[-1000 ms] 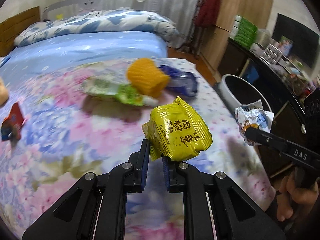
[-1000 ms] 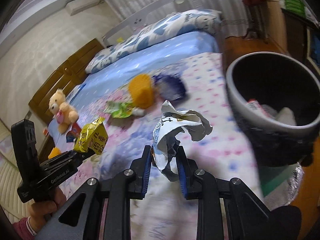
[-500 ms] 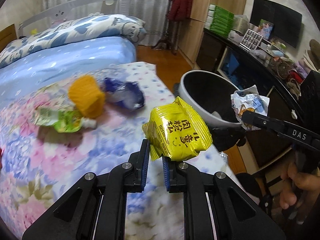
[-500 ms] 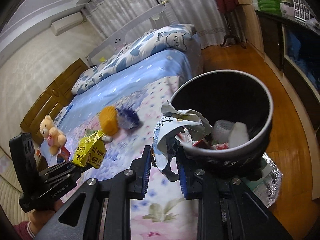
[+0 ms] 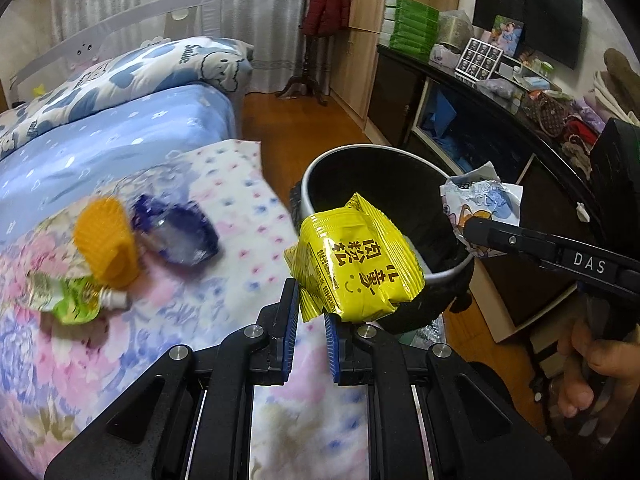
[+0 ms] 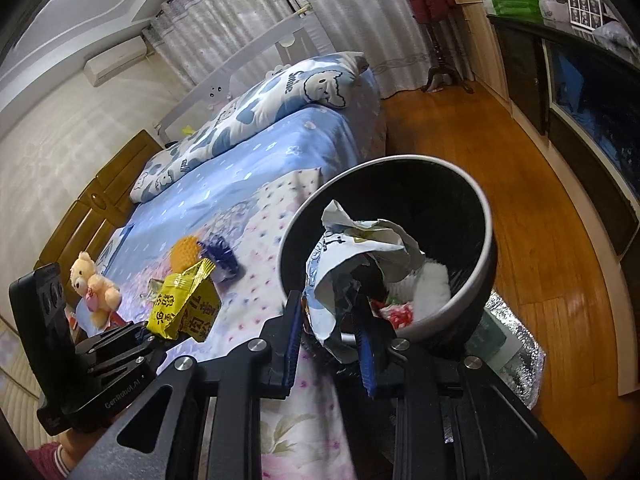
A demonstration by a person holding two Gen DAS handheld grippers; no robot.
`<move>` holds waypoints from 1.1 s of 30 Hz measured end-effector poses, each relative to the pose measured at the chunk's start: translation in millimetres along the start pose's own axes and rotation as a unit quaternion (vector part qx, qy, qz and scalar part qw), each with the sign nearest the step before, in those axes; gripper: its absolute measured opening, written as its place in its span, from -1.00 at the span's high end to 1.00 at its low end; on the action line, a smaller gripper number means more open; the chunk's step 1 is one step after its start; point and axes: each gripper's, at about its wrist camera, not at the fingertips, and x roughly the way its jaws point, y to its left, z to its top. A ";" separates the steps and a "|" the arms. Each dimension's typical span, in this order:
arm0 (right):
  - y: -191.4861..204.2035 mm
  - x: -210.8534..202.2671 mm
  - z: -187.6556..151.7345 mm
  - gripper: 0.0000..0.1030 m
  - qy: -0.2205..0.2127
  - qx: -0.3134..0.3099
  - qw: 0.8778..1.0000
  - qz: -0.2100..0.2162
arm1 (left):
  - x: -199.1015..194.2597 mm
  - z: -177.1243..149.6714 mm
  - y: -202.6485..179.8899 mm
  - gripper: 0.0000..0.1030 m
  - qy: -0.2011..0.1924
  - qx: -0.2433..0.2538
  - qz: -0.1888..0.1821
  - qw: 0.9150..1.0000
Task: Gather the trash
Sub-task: 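Carry both items over the bin and open both tools to drop them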
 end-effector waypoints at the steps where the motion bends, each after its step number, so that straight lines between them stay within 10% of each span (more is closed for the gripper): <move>1: -1.5 0.8 2.3 0.51 0.001 0.000 1.000 0.000 | 2.6 2.8 -2.4 0.77 0.000 0.002 0.000 1.000; 23: -48.0 41.9 39.0 0.45 0.060 0.019 0.998 -0.011 | 67.1 51.2 -34.3 0.74 0.033 0.049 0.003 0.998; 33: -60.3 38.1 43.9 0.11 0.062 0.038 0.997 -0.014 | 62.6 43.9 -34.0 0.14 0.035 0.042 0.005 0.998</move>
